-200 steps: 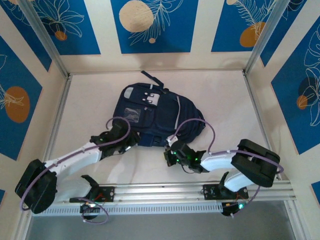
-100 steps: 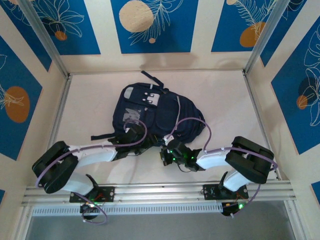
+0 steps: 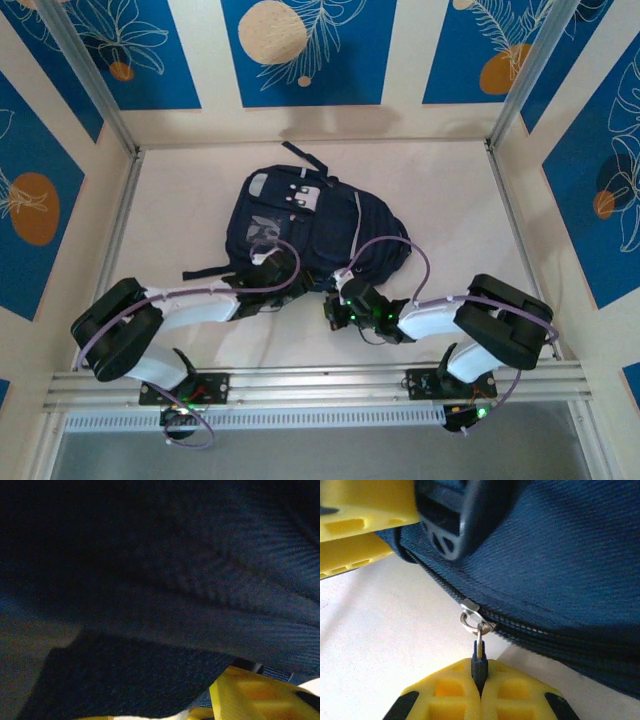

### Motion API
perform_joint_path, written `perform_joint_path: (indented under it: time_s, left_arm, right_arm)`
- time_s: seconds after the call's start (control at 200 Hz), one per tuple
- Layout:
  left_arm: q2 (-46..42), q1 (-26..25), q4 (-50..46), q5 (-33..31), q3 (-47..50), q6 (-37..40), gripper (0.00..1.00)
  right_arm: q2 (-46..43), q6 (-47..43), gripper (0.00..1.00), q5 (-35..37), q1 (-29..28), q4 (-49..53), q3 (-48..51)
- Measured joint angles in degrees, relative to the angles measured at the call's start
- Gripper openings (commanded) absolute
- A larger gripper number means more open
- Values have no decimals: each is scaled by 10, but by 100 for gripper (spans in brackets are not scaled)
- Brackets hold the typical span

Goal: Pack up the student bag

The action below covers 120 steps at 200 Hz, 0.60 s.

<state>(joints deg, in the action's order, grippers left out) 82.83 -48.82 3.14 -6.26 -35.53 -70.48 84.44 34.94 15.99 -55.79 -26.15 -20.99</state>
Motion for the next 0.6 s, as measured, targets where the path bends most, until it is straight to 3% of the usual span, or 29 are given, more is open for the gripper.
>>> perform_joint_path:
  time_s: [0.345, 0.6]
  left_arm:
    - [-24, 60, -41, 2, 11, 26, 53]
    - [-72, 151, -96, 23, 15, 75, 55]
  right_arm:
    - [-53, -13, 0, -16, 29, 57, 3]
    - [-47, -31, 0, -75, 37, 54, -7]
